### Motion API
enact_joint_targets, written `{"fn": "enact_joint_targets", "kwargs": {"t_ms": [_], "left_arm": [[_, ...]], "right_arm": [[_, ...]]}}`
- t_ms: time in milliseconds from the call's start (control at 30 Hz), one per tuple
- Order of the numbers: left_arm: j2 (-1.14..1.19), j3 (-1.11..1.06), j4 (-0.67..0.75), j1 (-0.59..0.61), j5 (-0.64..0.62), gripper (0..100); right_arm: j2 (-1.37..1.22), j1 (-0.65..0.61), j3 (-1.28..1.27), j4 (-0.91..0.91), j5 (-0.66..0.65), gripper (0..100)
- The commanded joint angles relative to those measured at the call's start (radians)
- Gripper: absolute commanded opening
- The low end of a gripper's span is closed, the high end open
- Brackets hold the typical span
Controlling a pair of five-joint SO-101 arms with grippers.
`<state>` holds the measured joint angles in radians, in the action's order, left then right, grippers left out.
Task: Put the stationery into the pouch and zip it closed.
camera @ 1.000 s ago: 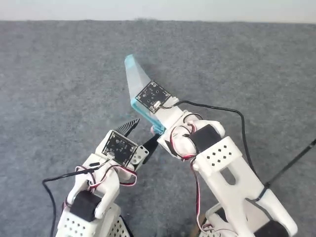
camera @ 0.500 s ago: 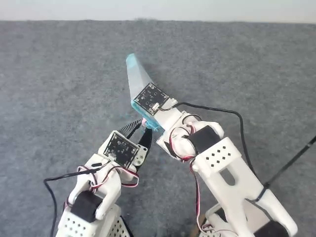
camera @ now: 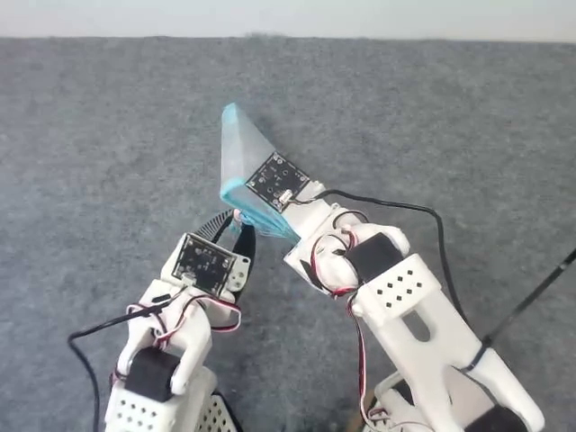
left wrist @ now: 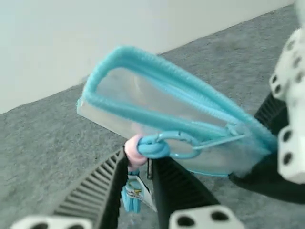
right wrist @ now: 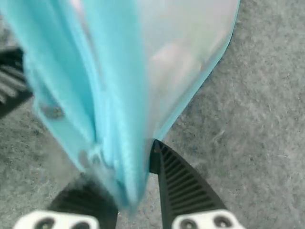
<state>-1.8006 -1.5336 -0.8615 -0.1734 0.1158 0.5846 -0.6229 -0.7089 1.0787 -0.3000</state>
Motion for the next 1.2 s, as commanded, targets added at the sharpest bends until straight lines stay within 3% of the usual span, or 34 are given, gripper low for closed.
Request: {"fn": "enact_joint_targets", "kwargs": {"t_ms": [0, 333, 567, 900, 1167], "left_arm": [[-0.015, 0.067, 0.032, 0.107, 0.005, 1], [-0.014, 0.073, 0.031, 0.18, 0.005, 1], [-0.015, 0.067, 0.012, 0.141, 0.005, 1], [-0.014, 0.065, 0.011, 0.143, 0.005, 1], [-0.014, 0.065, 0.011, 0.144, 0.005, 1]], "right_arm": [[0.004, 0.053, -0.038, 0.005, -0.032, 0.6], [0.004, 0.116, -0.049, -0.007, -0.034, 0.6], [0.07, 0.082, -0.051, -0.05, -0.023, 1.4], [0.306, -0.128, -0.051, -0.125, -0.083, 39.2], [0.125, -0.2, 0.029, -0.186, -0.175, 39.2]]}}
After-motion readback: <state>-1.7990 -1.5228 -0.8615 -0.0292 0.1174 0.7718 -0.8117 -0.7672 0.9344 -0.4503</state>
